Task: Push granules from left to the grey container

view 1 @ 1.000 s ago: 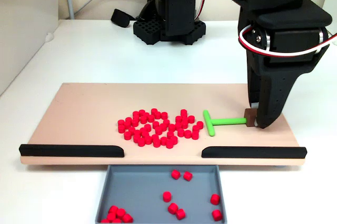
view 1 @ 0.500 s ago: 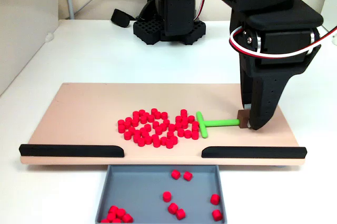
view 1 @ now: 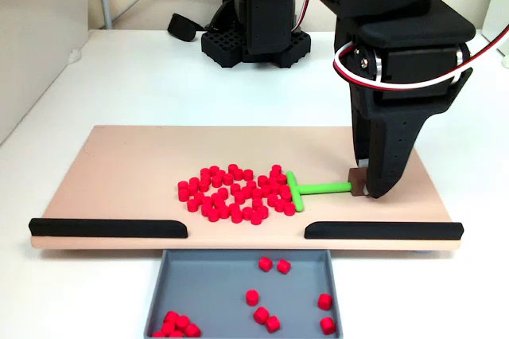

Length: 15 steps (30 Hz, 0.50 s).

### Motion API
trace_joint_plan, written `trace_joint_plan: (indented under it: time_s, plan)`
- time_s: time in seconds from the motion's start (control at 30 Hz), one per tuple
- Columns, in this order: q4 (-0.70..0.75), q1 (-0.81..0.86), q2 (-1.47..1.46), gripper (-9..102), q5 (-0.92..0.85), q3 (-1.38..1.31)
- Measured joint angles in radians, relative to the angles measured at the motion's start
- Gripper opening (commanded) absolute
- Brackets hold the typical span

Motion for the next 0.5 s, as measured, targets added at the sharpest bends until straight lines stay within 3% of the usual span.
trace_joint_plan:
  time_s: [0.5]
  plan:
    - [0.000, 0.014, 0.000, 0, -0.031, 0.000]
